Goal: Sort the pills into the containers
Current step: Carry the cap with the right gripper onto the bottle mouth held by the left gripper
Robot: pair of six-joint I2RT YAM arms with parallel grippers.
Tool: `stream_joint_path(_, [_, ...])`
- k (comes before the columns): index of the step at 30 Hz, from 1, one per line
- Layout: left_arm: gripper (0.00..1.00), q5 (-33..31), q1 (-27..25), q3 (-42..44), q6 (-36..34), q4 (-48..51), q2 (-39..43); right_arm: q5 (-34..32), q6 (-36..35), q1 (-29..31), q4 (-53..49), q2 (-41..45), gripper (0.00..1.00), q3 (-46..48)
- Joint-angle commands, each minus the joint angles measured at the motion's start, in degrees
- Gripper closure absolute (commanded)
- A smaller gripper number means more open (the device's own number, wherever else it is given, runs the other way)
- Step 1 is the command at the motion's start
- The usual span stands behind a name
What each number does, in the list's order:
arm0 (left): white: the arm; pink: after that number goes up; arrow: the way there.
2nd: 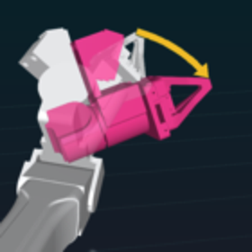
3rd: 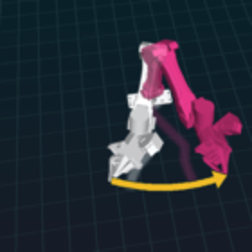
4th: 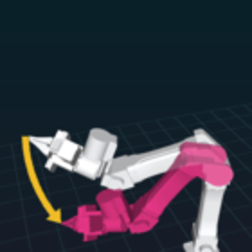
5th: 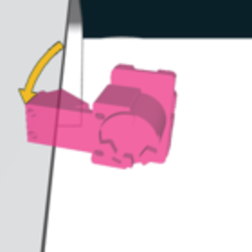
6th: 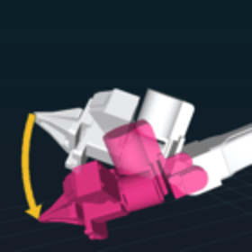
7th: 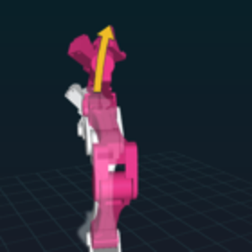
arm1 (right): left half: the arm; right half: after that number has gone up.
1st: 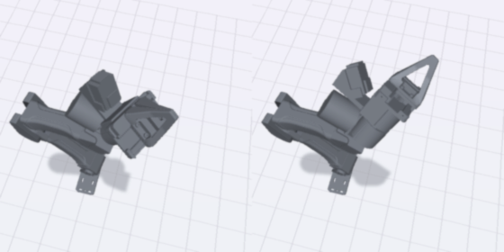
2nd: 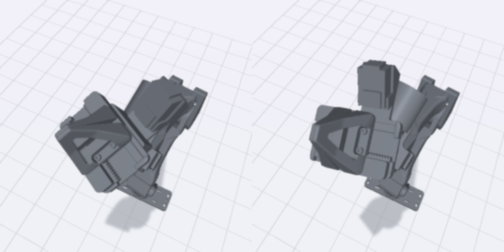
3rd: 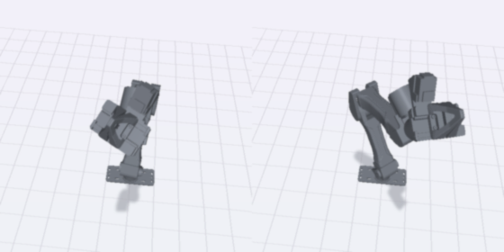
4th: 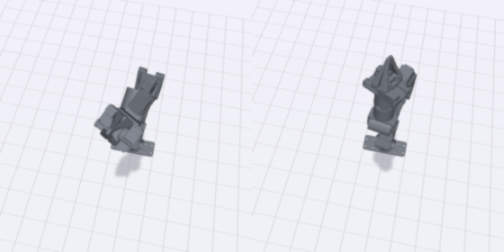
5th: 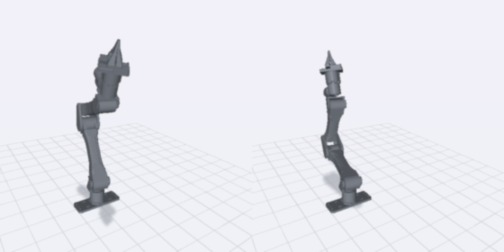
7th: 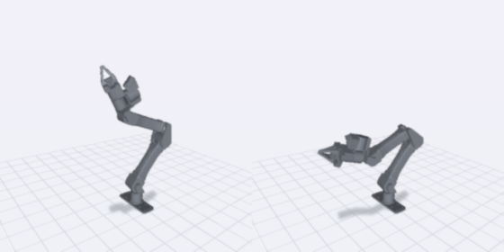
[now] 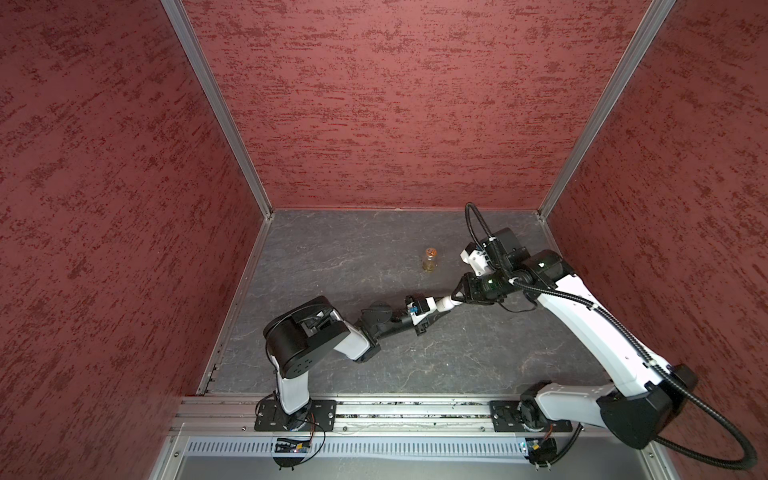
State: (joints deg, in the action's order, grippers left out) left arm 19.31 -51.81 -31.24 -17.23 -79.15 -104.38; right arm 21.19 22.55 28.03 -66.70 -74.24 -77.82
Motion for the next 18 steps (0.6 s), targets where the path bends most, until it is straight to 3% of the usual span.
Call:
stream_joint_path(1, [1.0, 1.51, -0.38, -0.74, -0.69, -1.7, 0.41, 1.57, -2.08, 0.16, 1.19, -1.21, 0.69, -0.11])
stream_joint_path(10, [1.0, 0.1, -0.68, -1.23, -1.31, -1.77, 0.6, 5.41, 2.4, 0.17, 5.56, -0.38, 0.69, 2.2])
stream_joint_path(18, [1.0, -6.02, -2.59, -2.16, -6.52, -1.76, 0.86, 4.32, 10.96, 0.09, 5.48, 0.86, 0.7, 2.85])
